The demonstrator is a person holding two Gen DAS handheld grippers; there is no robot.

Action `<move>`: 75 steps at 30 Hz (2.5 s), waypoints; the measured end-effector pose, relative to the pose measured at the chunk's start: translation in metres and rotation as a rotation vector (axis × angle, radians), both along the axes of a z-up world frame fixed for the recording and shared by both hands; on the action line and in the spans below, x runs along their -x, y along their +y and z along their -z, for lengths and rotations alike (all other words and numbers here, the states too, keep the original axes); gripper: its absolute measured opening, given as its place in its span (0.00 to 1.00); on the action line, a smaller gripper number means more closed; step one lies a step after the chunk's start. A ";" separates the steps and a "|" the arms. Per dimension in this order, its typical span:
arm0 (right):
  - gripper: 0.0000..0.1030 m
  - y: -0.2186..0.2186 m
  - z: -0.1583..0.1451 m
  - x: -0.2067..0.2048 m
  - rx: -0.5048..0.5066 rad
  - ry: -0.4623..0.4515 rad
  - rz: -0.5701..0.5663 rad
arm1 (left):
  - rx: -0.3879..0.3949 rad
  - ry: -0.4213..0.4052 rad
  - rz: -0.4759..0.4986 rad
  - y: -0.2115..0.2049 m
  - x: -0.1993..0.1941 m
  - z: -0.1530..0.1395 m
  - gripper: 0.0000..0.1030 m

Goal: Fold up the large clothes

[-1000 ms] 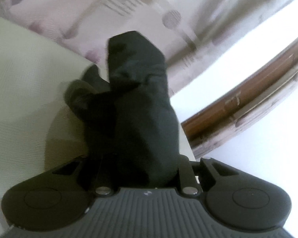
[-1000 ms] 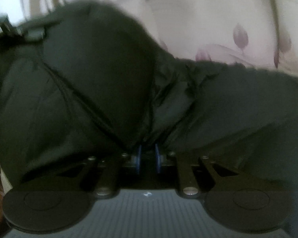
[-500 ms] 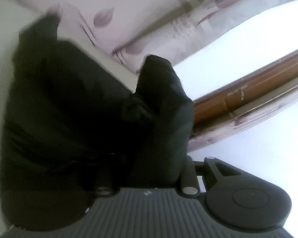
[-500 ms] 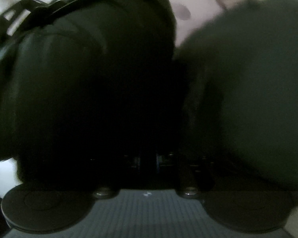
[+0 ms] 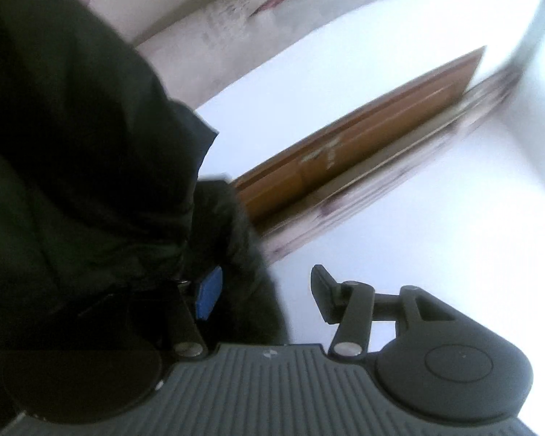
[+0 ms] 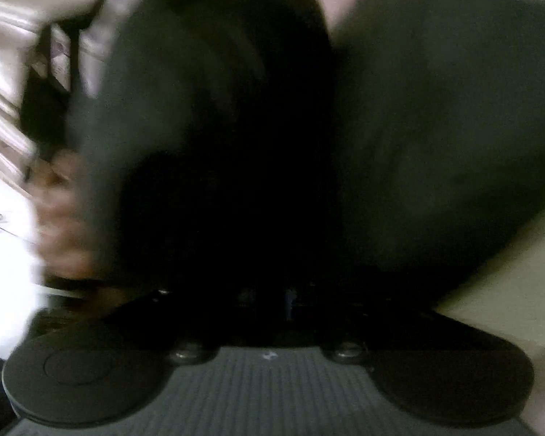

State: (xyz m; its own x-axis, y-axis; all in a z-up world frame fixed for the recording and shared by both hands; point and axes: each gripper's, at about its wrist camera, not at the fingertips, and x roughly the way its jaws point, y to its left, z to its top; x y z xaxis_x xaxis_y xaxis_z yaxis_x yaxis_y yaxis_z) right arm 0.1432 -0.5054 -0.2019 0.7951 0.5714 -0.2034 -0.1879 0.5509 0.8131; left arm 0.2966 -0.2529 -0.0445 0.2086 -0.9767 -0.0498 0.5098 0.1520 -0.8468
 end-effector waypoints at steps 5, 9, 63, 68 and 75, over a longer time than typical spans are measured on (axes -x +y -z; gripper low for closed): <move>0.70 -0.051 -0.043 0.028 0.040 -0.070 0.165 | 0.198 0.023 -0.160 0.023 0.015 0.035 0.51; 0.99 -0.070 -0.080 0.021 0.041 -0.117 0.196 | 0.243 0.046 -0.190 0.033 0.021 0.047 0.51; 0.07 -0.098 -0.120 -0.114 0.554 -0.140 0.223 | -0.272 -0.236 -0.417 0.066 0.126 0.038 1.00; 0.07 -0.128 -0.068 -0.107 0.485 -0.086 0.266 | -0.310 -0.201 -0.426 0.063 0.111 0.048 1.00; 0.07 -0.141 -0.037 -0.103 0.549 -0.036 0.291 | -0.294 -0.161 -0.288 0.040 0.083 0.058 1.00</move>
State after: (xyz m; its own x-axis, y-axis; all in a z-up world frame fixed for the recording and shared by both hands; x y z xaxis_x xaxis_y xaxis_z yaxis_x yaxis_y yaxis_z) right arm 0.2458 -0.6462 -0.1650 0.9141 0.1501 -0.3767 0.0107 0.9197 0.3926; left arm 0.2134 -0.2128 -0.1029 0.4985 -0.8265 -0.2614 0.5334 0.5302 -0.6591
